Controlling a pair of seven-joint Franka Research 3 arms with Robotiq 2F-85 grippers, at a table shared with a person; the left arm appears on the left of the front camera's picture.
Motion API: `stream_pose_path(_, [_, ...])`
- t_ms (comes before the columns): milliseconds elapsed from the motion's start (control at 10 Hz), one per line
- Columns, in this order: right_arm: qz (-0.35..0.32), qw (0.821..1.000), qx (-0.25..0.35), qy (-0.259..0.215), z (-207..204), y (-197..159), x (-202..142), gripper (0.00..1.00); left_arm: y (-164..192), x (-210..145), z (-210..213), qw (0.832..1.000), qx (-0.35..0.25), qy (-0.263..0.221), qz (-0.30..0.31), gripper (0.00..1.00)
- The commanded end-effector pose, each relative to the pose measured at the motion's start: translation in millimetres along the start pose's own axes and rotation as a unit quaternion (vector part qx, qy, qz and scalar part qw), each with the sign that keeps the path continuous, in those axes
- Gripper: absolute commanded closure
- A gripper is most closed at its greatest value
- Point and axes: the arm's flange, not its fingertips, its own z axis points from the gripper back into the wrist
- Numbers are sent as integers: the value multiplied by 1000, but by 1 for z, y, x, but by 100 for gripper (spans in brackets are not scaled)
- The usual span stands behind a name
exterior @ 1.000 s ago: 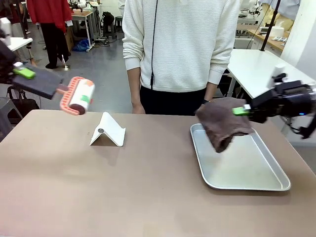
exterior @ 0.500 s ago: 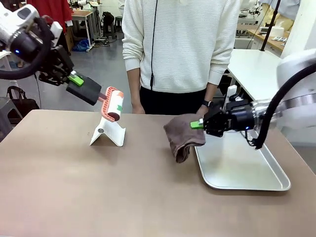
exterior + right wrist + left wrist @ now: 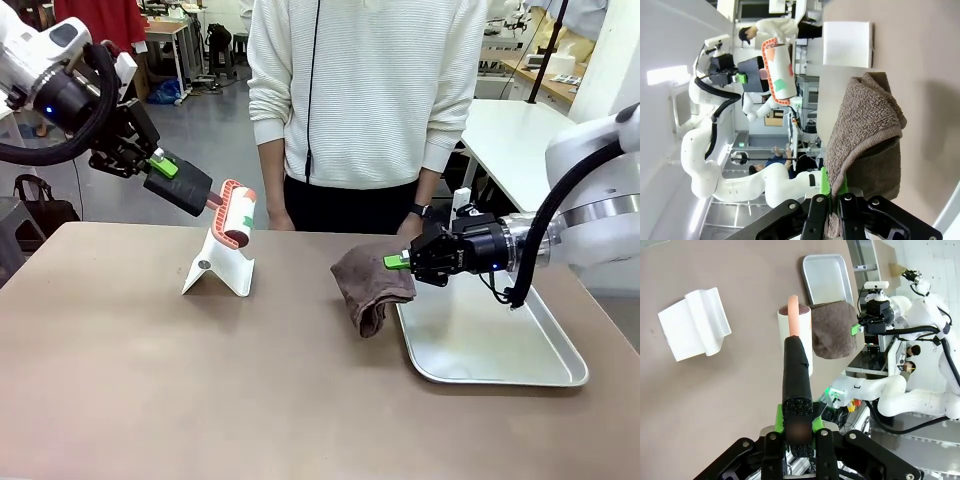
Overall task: Clean the surface of the table.
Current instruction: Return the Lint Roller and towel to their original positions.
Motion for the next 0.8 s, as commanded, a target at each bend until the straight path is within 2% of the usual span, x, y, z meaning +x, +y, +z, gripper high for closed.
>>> stream_pose_path(0, [-1,1000,1,-1,2,-1,1,95,2,1,-3,1000,-1,3,2,78])
stream_pose_path(100, [17,1000,-23,-10,-19,1,10,95,-3,10,-15,1000,17,17,9,78])
stream_pose_path(400, [21,998,-10,-51,-69,-5,25,95,-2,37,-38,997,42,33,58,78])
stream_pose_path(700, [-4,997,-45,-56,-84,-19,33,95,10,54,-57,991,76,52,92,78])
